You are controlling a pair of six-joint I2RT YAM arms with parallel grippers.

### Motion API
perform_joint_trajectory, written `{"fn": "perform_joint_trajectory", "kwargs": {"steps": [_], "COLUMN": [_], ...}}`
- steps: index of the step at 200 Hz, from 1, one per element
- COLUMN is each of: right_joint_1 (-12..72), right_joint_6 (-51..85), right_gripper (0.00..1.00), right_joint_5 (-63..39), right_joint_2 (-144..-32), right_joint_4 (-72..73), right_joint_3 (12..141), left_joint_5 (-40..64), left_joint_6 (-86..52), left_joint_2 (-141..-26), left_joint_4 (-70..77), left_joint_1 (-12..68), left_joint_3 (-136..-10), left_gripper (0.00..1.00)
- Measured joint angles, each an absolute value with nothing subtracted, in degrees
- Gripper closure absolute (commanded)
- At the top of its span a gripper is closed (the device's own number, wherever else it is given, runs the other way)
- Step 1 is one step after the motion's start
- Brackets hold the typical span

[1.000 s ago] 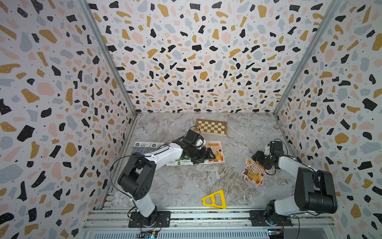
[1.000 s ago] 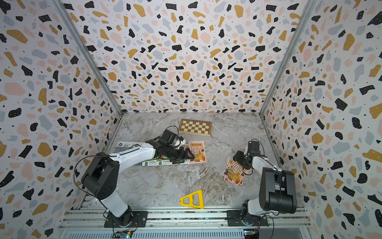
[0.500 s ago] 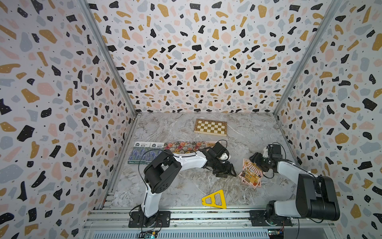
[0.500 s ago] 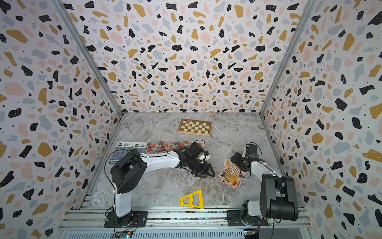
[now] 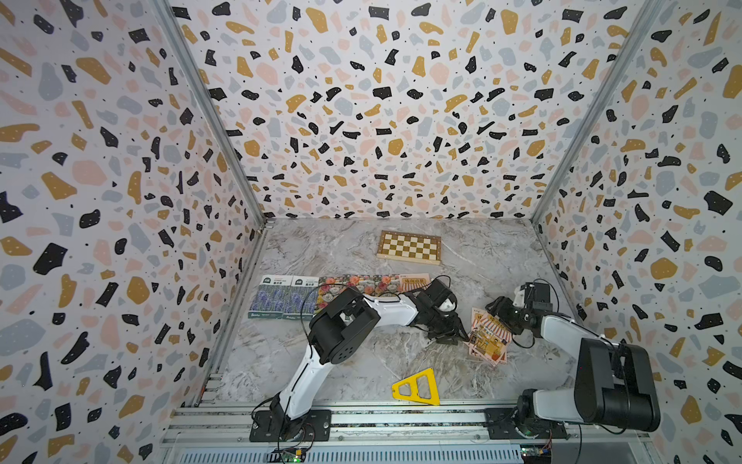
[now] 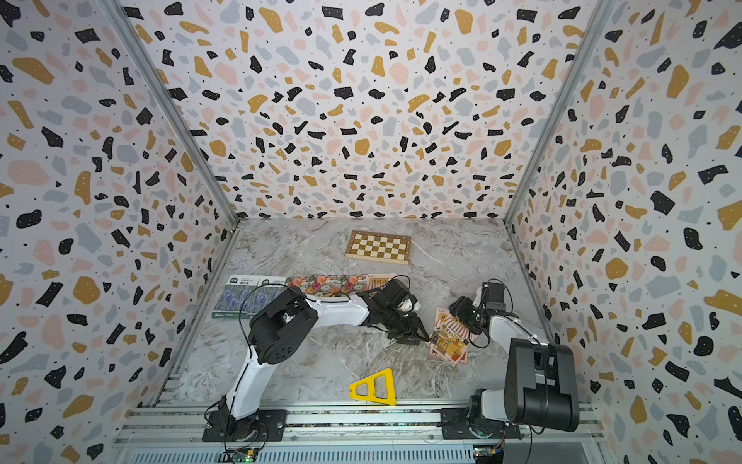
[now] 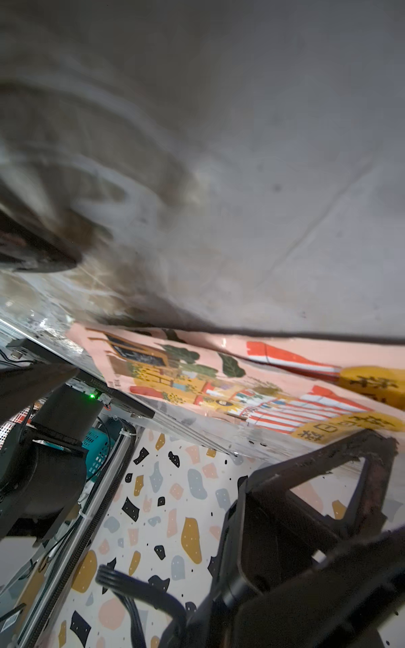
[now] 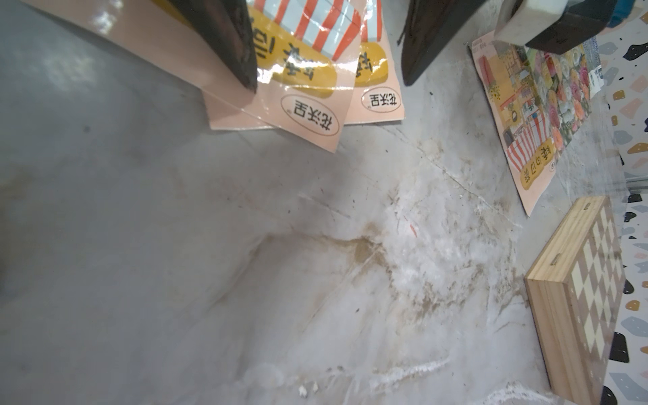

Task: Arrange the seed packets in a row
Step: Pick up the seed packet from the center of the board.

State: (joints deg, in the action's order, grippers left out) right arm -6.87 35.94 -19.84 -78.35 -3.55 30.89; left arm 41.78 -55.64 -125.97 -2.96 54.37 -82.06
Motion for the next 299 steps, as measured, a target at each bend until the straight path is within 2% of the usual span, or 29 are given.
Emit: {"fn": "perform_joint_trajectory", "kwargs": {"steps": [22,52,76,99,128,162,192,227,256,299], "right_joint_1": [-7.1,-7.5,-7.7,-7.9,-8.0,-10.8,-14.9,-15.3,-13.5,-5.4], "right_joint_6": [35.9,35.9,35.9,35.7,34.6,32.4,31.4,32.3,35.4,43.2], "right_gripper": [0.34,0.34,0.34,0.34,0.32,0.20,0.16,0.11,0.10,0.10], "right_joint_5": [-20.1,-20.7,-21.2,-21.3,-21.0,-23.1,-28.4,-37.4,-45.1,-52.1], "right_joint_2": [-78.3,-78.3,-78.3,-78.2,-77.8,-74.5,-69.9,-67.4,-67.3,-68.5], "right_joint_4": [-3.4,-3.2,-2.9,-2.9,-4.6,-10.3,-11.9,-8.3,-2.7,7.7], "right_joint_3": [30.8,30.6,30.5,30.4,31.1,32.4,35.9,37.6,35.8,34.5], "left_joint_5": [42.2,43.1,43.6,43.9,44.1,43.9,43.9,43.7,42.9,41.2], "left_joint_6": [-56.7,-58.1,-58.7,-59.2,-58.7,-57.1,-56.0,-55.3,-55.3,-58.1], "left_joint_2": [-127.1,-127.9,-128.3,-128.5,-128.5,-126.2,-118.7,-109.7,-104.6,-98.9], "left_joint_4": [-1.7,-0.5,-0.1,0.1,0.1,-0.7,-1.2,-0.8,-0.8,1.5], "left_joint_1": [54.9,55.3,55.4,55.4,55.3,54.6,51.9,46.1,41.1,36.2], "left_joint_3": [-83.7,-84.4,-84.4,-84.4,-84.6,-84.4,-82.0,-78.7,-76.0,-72.2], "left_gripper": [0.65,0.75,0.86,1.00,1.00,1.00,1.00,1.00,1.00,1.00]}}
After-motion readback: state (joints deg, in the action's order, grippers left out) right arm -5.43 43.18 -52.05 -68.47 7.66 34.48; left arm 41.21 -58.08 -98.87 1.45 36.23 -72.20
